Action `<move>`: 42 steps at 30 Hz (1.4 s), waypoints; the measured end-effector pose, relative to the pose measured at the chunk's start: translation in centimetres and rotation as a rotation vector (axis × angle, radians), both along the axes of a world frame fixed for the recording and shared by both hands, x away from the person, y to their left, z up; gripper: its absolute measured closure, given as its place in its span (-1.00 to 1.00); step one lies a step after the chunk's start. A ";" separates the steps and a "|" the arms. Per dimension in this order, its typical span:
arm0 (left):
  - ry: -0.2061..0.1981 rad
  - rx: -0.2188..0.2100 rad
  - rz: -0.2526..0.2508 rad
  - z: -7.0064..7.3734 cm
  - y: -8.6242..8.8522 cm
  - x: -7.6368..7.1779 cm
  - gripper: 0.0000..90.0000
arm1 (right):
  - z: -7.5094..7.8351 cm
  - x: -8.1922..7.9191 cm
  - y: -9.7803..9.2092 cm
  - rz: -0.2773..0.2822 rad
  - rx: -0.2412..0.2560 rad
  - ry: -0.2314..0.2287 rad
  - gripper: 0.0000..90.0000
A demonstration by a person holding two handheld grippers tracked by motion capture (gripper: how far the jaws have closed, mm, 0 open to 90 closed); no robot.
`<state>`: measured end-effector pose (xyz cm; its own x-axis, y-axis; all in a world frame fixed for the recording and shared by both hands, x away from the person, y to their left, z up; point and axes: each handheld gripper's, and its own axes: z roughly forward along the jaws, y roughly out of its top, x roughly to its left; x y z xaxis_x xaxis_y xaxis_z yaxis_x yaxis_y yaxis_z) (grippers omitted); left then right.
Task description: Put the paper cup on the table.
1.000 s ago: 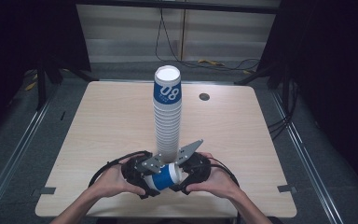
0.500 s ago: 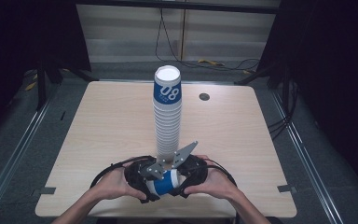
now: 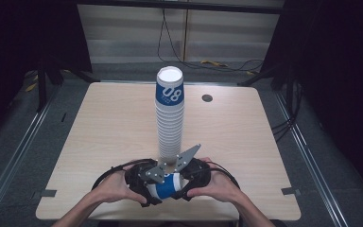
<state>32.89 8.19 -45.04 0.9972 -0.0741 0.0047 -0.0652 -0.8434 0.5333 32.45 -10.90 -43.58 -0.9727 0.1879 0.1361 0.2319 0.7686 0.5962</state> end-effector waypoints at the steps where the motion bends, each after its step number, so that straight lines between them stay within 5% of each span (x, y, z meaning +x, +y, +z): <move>1: 0.001 -0.011 0.006 0.0 0.1 0.0 -0.64 | 0.0 0.0 0.0 -0.001 0.000 -0.002 -0.39; 9: -0.012 -0.072 0.033 0.6 0.8 0.3 -0.64 | 0.1 0.0 -0.1 -0.021 0.009 0.006 -0.38; 22: -0.013 -0.108 0.094 1.1 1.4 0.7 -0.67 | 0.6 0.3 -0.4 -0.044 0.012 -0.010 -0.38; 42: -0.019 -0.223 0.115 2.1 2.2 0.9 -0.65 | 0.0 0.6 -0.5 -0.046 -0.006 -0.004 -0.37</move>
